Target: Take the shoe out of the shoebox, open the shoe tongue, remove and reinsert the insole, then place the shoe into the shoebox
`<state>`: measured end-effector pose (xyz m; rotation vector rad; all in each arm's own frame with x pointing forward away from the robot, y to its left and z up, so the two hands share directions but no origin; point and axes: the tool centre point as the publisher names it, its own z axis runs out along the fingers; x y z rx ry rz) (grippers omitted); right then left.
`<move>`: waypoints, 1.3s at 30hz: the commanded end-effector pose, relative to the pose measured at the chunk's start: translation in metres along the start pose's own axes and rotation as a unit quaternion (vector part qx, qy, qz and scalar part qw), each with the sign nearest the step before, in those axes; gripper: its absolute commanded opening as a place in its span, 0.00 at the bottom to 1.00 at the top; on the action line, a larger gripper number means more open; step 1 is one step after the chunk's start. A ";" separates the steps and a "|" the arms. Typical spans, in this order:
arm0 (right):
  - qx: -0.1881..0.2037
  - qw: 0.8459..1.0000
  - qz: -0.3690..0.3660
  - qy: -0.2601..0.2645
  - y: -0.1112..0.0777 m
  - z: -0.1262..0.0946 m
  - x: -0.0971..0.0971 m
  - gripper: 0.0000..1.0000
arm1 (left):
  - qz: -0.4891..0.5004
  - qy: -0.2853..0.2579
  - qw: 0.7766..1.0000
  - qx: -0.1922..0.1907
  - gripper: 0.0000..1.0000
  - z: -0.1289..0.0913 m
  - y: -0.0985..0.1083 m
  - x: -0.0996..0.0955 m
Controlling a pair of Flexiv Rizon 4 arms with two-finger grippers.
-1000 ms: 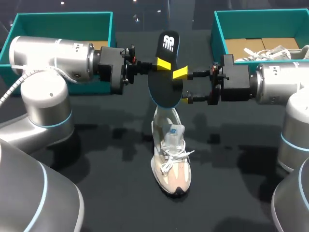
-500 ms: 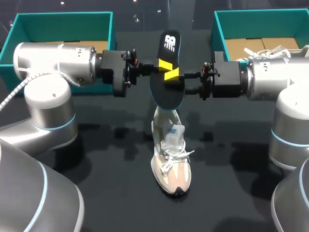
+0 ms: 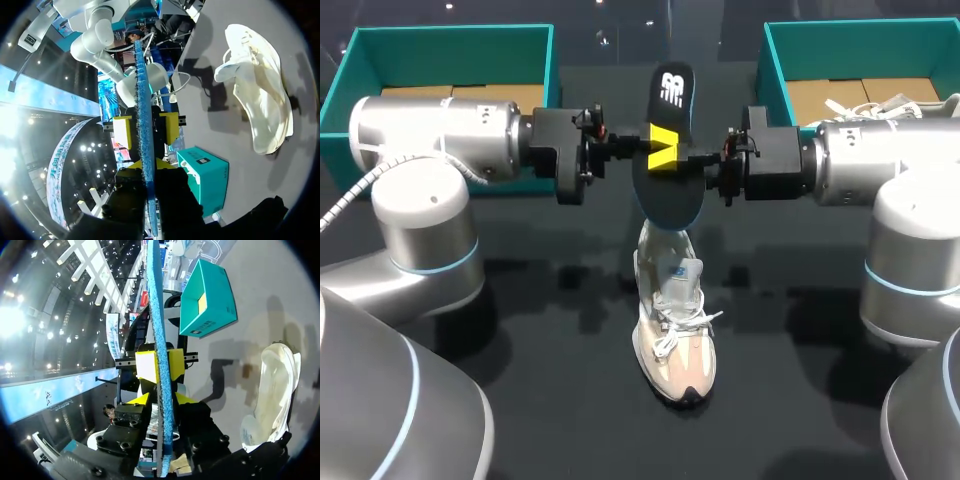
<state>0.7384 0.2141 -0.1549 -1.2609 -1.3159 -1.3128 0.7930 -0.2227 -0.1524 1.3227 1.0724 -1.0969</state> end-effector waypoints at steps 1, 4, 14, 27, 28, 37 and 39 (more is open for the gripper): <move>-0.008 1.000 -0.001 0.001 -0.002 0.002 0.000 0.11 | 0.001 -0.001 1.000 0.000 0.00 -0.001 -0.001 0.002; -0.010 1.000 0.000 0.003 -0.002 0.001 -0.001 0.00 | 0.002 -0.002 1.000 -0.001 0.00 -0.003 -0.001 0.002; -0.012 1.000 -0.010 0.007 0.003 -0.002 -0.004 0.00 | -0.011 0.009 1.000 -0.008 1.00 -0.014 -0.006 -0.004; -0.016 0.997 -0.080 0.007 0.016 -0.018 -0.020 0.00 | -0.132 0.150 0.980 -0.021 1.00 -0.074 -0.012 -0.001; -0.016 0.997 -0.080 0.007 0.016 -0.018 -0.020 0.00 | -0.132 0.150 0.980 -0.021 1.00 -0.074 -0.012 -0.001; -0.016 0.997 -0.080 0.007 0.016 -0.018 -0.020 0.00 | -0.132 0.150 0.980 -0.021 1.00 -0.074 -0.012 -0.001; -0.016 0.997 -0.080 0.007 0.016 -0.018 -0.020 0.00 | -0.132 0.150 0.980 -0.021 1.00 -0.074 -0.012 -0.001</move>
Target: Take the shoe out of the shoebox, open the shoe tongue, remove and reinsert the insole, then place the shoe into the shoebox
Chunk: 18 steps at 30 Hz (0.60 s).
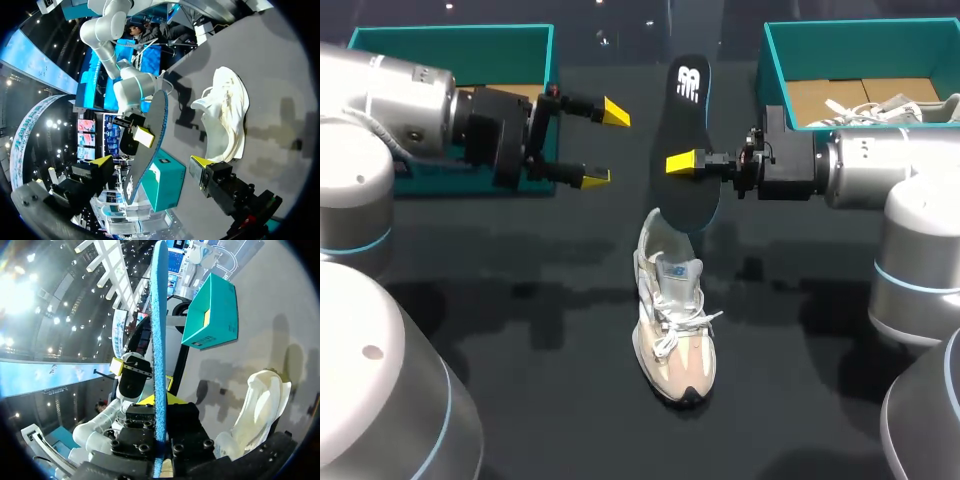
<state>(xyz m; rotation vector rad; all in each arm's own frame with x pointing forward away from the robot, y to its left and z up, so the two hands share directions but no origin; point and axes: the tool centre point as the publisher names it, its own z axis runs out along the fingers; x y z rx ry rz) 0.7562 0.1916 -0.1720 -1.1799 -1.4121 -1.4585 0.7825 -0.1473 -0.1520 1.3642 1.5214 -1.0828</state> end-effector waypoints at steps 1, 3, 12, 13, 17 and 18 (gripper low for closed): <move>0.000 1.000 0.001 -0.003 -0.001 0.002 0.001 0.00 | -0.018 0.011 1.000 0.003 1.00 0.004 0.002 -0.002; -0.010 1.000 -0.008 -0.020 0.004 0.001 0.000 0.00 | -0.079 0.030 0.996 -0.019 1.00 0.013 0.005 -0.006; 0.009 0.996 -0.087 -0.031 0.028 0.011 0.001 0.00 | -0.338 0.146 0.923 -0.116 1.00 0.024 0.031 0.021; 0.014 0.995 -0.098 -0.025 0.030 0.013 0.000 0.00 | -0.370 0.154 0.908 -0.123 1.00 0.023 0.032 0.026; 0.029 0.992 -0.120 -0.010 0.031 0.020 -0.012 0.00 | -0.428 0.172 0.870 -0.172 1.00 0.018 0.028 0.044; 0.032 0.992 -0.123 -0.008 0.031 0.022 -0.018 0.00 | -0.389 0.194 0.867 -0.243 1.00 0.018 0.024 0.048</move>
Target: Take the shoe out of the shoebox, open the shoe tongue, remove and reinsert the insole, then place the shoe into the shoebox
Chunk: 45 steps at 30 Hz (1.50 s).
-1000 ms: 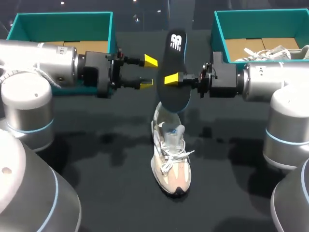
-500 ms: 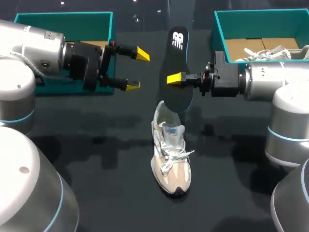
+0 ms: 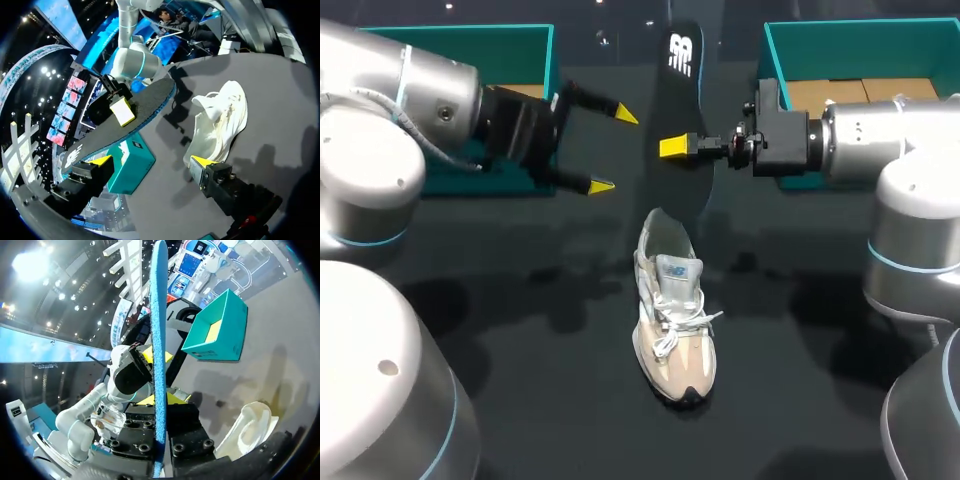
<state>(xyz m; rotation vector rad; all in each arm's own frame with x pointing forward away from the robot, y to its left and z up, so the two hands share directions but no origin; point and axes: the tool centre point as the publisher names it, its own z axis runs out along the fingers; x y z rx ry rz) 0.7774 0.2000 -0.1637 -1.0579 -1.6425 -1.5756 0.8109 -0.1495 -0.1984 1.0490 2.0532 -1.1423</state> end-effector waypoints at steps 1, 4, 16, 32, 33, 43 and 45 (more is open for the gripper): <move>0.016 1.000 -0.005 0.015 0.004 0.012 -0.021 0.00 | -0.184 0.091 0.959 -0.193 1.00 0.002 -0.004 0.010; 0.016 1.000 -0.005 0.015 0.004 0.012 -0.021 0.00 | -0.184 0.091 0.959 -0.193 1.00 0.002 -0.004 0.010; 0.016 1.000 -0.005 0.015 0.004 0.012 -0.021 0.00 | -0.215 0.121 0.951 -0.185 1.00 0.009 -0.004 0.022; -0.013 0.995 -0.092 0.047 -0.018 0.015 -0.039 0.00 | -0.321 0.179 0.904 -0.220 1.00 0.024 -0.013 0.079; -0.007 0.994 -0.095 0.053 -0.019 0.016 -0.041 0.00 | -0.331 0.181 0.899 -0.223 1.00 0.025 -0.012 0.083; -0.007 0.994 -0.095 0.053 -0.019 0.016 -0.041 0.00 | -0.331 0.181 0.899 -0.223 1.00 0.025 -0.012 0.083; -0.007 0.994 -0.095 0.053 -0.019 0.016 -0.041 0.00 | -0.331 0.181 0.899 -0.223 1.00 0.025 -0.012 0.083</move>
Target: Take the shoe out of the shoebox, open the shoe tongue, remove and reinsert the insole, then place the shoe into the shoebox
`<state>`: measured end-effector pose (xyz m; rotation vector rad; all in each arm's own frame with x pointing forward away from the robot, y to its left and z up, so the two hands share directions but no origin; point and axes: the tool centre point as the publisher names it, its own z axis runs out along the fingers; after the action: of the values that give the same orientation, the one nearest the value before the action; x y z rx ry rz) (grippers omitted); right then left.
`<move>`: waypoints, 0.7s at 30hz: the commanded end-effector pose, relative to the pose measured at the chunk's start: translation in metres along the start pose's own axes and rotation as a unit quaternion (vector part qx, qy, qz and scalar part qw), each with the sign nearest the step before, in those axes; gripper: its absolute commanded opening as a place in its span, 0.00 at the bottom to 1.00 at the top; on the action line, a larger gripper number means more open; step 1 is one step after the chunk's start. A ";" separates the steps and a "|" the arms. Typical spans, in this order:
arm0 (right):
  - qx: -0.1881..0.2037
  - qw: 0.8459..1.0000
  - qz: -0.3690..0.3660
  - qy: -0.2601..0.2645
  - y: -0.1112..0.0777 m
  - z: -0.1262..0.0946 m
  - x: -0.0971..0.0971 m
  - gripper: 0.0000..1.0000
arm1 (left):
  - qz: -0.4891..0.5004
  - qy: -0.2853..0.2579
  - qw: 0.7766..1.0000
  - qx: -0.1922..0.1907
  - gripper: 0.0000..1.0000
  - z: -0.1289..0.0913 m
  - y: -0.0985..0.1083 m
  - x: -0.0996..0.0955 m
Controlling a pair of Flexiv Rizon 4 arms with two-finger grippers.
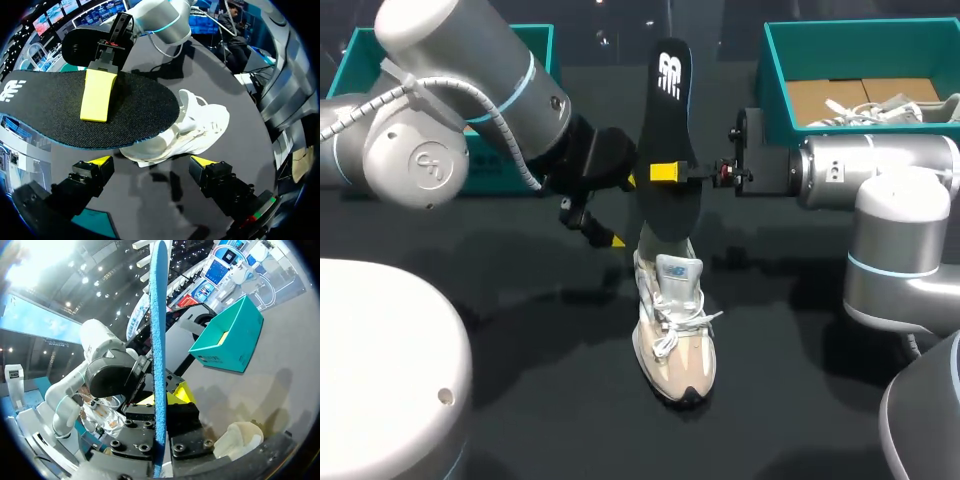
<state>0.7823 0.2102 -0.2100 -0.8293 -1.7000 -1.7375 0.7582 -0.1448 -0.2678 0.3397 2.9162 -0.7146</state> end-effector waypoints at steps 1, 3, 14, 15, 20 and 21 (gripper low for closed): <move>0.000 1.000 0.000 -0.001 0.000 0.001 0.000 0.00 | 0.000 0.001 1.000 -0.001 1.00 0.000 0.000 -0.001; -0.004 1.000 -0.003 0.011 0.000 0.005 -0.005 0.00 | -0.002 0.005 1.000 0.003 1.00 0.006 0.002 -0.002; -0.043 0.996 -0.040 0.065 0.002 0.017 -0.032 0.00 | -0.014 0.024 1.000 -0.015 1.00 0.043 0.021 -0.001; -0.043 0.996 -0.039 0.068 0.001 0.018 -0.033 0.00 | -0.014 0.025 0.999 -0.016 1.00 0.045 0.022 0.000; -0.046 0.995 -0.043 0.081 -0.003 0.020 -0.041 0.00 | -0.022 0.032 0.999 -0.022 1.00 0.057 0.030 0.007; -0.047 0.995 -0.044 0.082 -0.003 0.020 -0.042 0.00 | -0.022 0.032 0.999 -0.021 1.00 0.058 0.031 0.007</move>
<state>0.8034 0.2252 -0.2378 -0.6677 -1.5942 -1.8997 0.7596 -0.1397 -0.3258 0.2965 3.0036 -0.6535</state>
